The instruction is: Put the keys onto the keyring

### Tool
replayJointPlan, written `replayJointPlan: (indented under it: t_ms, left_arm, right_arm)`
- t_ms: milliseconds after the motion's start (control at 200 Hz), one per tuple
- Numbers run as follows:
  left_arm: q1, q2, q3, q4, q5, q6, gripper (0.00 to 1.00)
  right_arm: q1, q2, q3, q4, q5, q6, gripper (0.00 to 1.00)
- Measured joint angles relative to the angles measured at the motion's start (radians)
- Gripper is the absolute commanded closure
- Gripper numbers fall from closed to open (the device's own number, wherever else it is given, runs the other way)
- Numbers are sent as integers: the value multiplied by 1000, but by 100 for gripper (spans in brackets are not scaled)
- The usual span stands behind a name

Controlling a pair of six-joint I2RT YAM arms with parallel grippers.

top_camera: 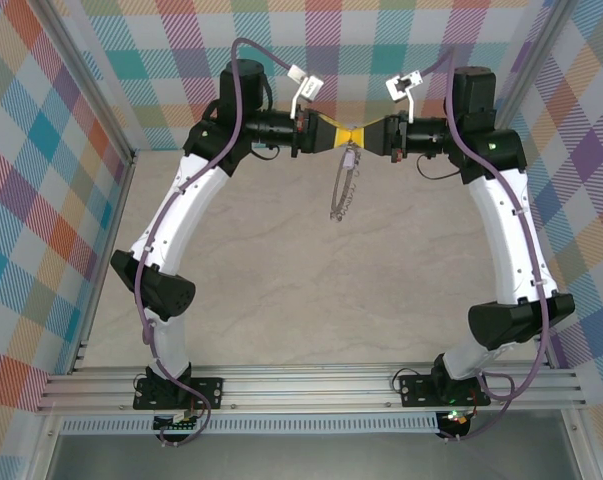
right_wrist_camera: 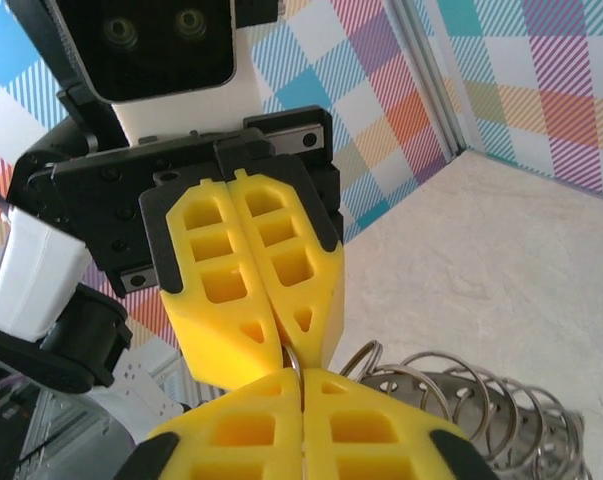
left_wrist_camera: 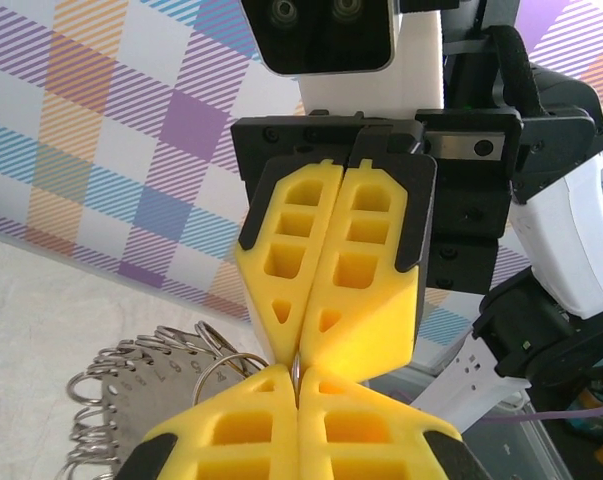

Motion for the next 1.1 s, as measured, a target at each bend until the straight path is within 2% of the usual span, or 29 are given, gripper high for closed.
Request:
replayJointPlan:
  t_ms: [60,145,260,440,715,1100]
  left_arm:
    - [-8,-1,-13,31,-13,-13,100]
    - [-22,-4,-38,76,-43,-38,100]
    - [-31,-4,-72,146,-90,-87,100]
    - [-31,-17,-124,277,-144,-185,100]
    - [-31,-68,-237,485,-187,-333,100]
    - [-31,-79,-289,651,-191,-471,100]
  right_arm:
    - [-14,-24,-42,37,8,25,79]
    - [-50,-71,-119,107,8,81,77]
    - [-86,-147,-218,203,11,145,69]
    - [-95,-271,-373,331,62,229,51]
    - [-95,-324,-506,452,116,314,47]
    - [-93,-280,-513,561,104,377,45]
